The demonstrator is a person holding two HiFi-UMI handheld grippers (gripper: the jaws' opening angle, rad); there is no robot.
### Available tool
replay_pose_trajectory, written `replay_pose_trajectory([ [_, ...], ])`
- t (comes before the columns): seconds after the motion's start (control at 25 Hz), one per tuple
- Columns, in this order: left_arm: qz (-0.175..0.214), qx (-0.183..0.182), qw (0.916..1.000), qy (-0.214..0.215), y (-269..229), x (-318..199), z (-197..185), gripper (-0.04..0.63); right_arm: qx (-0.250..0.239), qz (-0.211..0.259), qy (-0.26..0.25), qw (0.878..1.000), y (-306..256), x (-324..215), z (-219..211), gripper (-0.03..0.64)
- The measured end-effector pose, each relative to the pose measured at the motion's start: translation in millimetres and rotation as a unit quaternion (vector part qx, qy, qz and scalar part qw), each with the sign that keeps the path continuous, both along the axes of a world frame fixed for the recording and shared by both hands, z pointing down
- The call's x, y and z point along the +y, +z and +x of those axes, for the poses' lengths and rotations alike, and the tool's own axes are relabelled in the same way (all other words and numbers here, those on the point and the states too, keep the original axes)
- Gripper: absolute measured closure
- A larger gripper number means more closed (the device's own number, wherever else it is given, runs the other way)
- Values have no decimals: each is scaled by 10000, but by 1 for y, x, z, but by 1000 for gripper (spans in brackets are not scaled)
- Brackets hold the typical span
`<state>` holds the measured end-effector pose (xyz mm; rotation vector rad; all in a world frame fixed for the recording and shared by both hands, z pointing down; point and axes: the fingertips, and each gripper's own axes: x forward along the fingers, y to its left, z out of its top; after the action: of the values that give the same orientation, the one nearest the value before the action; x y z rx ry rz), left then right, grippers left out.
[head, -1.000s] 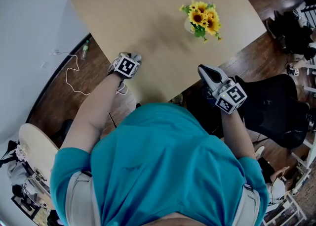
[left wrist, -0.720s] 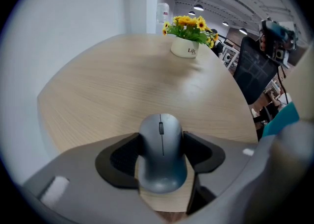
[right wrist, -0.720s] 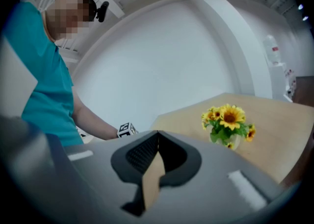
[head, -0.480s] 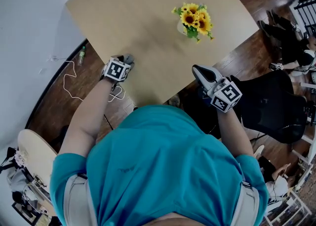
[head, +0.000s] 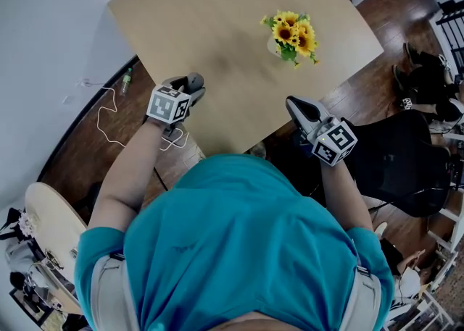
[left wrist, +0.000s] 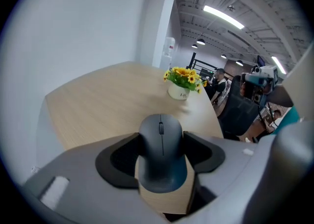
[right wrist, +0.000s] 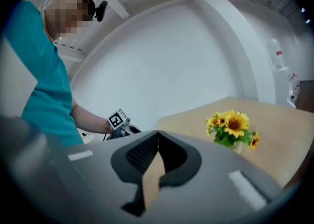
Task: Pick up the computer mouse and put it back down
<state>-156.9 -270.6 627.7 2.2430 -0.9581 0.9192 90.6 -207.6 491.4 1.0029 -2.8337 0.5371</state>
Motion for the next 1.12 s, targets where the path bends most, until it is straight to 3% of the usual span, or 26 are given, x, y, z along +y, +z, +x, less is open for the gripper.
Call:
replay_pose_trajectory([
  [0.28,540,732,9958,38,-74,0,17,301,-12,124,-66,9999,-10,-4,-3,614],
  [0.48,1020,1317,9858,211,-127,8,29,301,-41,240,-123,9996,-22,-6,-9,614],
  [0.68,1387,1680,9756,263,-165,17,32,301,-92,389,-201,9990,-39,-8,-15,614],
  [0.8,1603,2080,9644,319,-187,25,33,301,-120,478,-240,9985,-48,-10,-18,614],
  [1.0,1816,2987,9359,443,-220,41,34,299,-146,587,-314,9977,-59,-10,-22,614],
  [1.12,1832,3196,9287,419,-225,46,31,299,-157,611,-339,9974,-63,-10,-25,614],
])
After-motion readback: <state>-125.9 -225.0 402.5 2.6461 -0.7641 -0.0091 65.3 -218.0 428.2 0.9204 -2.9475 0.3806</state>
